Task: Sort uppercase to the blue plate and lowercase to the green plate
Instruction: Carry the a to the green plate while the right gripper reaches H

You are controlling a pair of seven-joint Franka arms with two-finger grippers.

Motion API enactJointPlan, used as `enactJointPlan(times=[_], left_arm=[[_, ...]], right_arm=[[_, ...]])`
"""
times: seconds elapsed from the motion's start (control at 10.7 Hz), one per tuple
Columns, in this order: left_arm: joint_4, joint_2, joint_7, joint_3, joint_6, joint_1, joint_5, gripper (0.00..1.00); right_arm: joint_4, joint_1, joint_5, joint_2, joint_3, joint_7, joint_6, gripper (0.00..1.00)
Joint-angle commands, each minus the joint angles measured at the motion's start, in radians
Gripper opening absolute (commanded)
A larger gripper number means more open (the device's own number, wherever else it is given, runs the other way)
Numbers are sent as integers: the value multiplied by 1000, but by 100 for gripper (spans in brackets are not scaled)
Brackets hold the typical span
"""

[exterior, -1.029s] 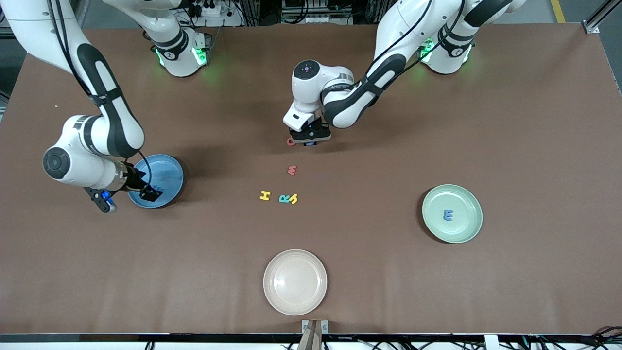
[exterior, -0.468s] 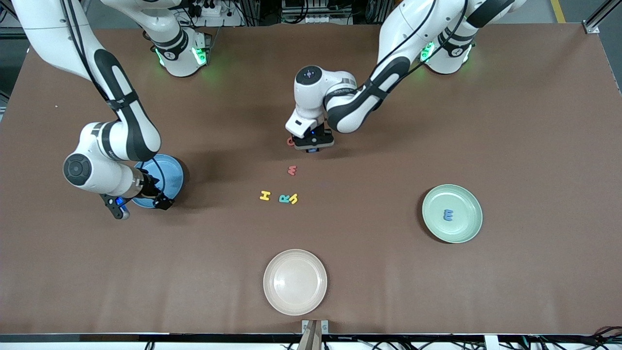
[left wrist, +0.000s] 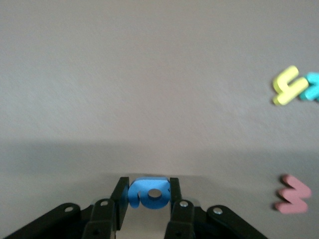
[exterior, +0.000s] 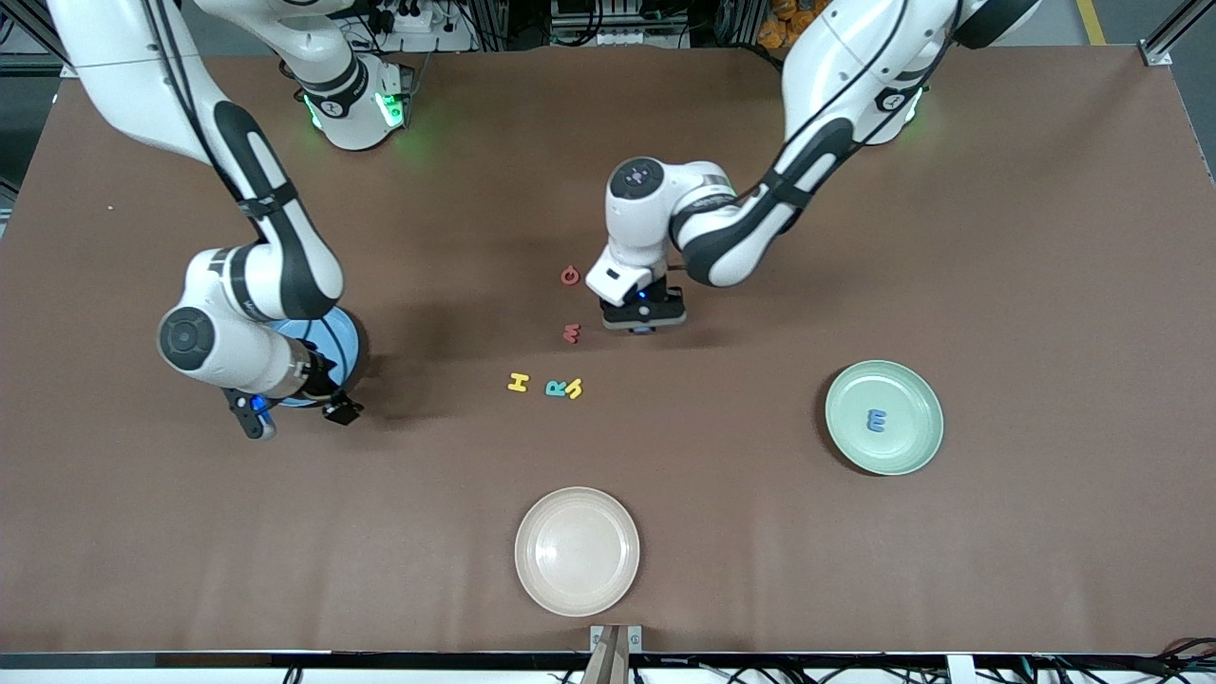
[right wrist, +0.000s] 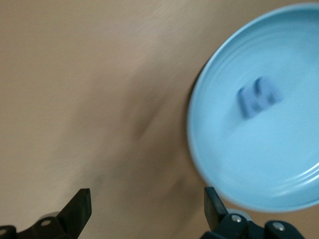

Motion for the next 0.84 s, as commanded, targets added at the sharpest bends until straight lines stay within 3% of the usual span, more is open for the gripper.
enactJointPlan(times=[0.0,0.37,0.75], left_arm=[[-19,-94,202,70,-30,-2,-154,13],[-34,-187,521,187,-78,30,-342,13],[-40,-231,733,314,-108,41,-443,13]], right_arm=[[95,51,-5,61,-1,133,-5,100],[147,115,-16,94,-3,340,-5,100],[193,207,-4,122,5,622,-22,100]])
